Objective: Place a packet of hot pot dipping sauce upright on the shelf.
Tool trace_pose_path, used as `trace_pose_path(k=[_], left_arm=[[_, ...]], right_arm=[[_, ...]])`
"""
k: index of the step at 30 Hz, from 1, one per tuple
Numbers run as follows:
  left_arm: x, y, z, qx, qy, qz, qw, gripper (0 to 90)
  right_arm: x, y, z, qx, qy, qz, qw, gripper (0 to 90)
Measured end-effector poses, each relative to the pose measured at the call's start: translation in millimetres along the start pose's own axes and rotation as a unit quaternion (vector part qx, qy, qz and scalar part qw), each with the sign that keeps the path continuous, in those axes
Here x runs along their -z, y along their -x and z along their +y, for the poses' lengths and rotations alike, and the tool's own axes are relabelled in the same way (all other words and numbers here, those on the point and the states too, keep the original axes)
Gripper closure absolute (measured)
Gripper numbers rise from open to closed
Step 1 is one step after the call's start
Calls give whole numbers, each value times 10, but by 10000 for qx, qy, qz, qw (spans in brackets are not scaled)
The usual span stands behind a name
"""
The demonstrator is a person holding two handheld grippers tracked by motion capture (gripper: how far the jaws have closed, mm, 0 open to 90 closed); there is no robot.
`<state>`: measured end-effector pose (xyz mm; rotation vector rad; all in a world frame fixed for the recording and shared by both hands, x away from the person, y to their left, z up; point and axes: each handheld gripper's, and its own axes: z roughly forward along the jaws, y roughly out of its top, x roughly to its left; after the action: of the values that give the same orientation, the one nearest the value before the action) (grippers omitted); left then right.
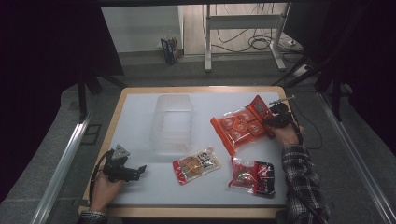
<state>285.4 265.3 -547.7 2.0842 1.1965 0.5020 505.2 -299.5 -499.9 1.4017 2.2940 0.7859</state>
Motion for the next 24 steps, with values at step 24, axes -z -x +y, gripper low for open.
trace_pose_path(k=[24], left_arm=[[-8, 9, 18, -36, 17, -21, 10000, 4]], right_arm=[[399, -131, 138, -143, 272, 157, 9994, 887]])
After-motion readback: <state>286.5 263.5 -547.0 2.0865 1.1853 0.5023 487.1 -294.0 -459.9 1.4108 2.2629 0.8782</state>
